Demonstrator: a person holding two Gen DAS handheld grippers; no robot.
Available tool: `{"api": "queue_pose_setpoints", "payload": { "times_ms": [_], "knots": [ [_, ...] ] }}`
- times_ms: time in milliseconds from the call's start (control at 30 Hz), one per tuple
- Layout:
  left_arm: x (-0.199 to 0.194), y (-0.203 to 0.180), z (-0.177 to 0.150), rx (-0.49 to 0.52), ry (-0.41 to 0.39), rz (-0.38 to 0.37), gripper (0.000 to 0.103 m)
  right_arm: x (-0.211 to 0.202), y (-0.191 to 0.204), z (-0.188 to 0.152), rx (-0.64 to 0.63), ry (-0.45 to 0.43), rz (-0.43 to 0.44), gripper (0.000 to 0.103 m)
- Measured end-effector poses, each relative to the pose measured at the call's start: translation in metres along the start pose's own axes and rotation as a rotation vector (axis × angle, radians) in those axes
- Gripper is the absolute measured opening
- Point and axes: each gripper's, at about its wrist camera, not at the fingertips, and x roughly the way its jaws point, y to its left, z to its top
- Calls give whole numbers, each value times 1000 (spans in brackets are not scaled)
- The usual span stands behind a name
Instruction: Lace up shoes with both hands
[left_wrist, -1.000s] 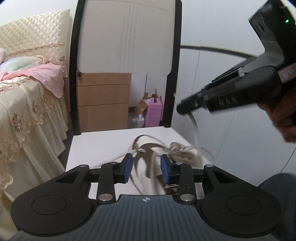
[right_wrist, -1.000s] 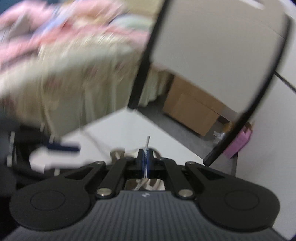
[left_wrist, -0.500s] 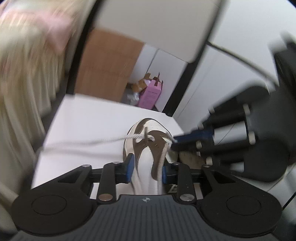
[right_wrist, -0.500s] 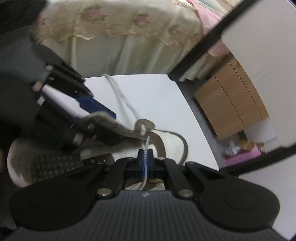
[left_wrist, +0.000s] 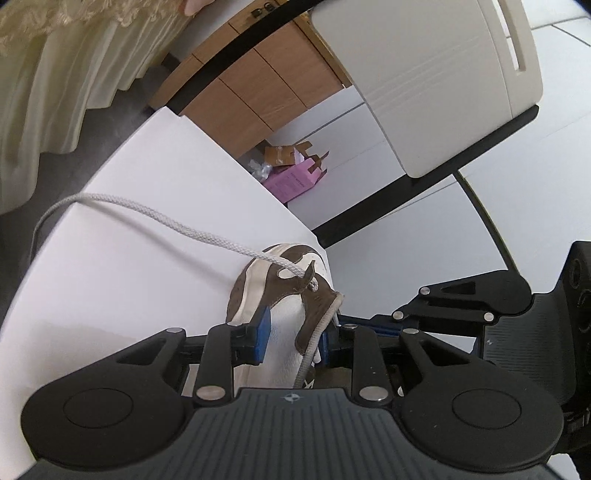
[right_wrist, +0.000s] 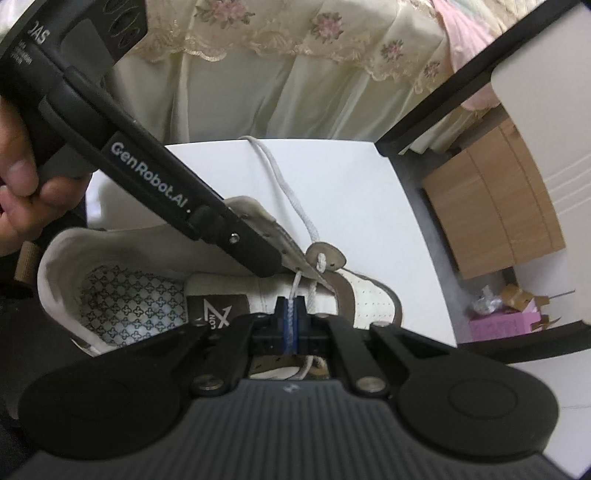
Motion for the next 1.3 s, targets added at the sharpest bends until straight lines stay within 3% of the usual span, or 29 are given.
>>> {"api": "queue_pose_setpoints", "payload": {
  "times_ms": [400, 967, 1300],
  "knots": [
    [5, 1, 3, -11, 7, 0, 30, 10, 5, -1, 48, 19, 11, 3],
    [4, 3, 3, -22, 11, -4, 30, 6, 2, -5, 109, -31, 1, 3],
    [5, -2, 2, 28, 9, 7, 30, -7, -3, -13, 235, -121, 7, 3]
  ]
}}
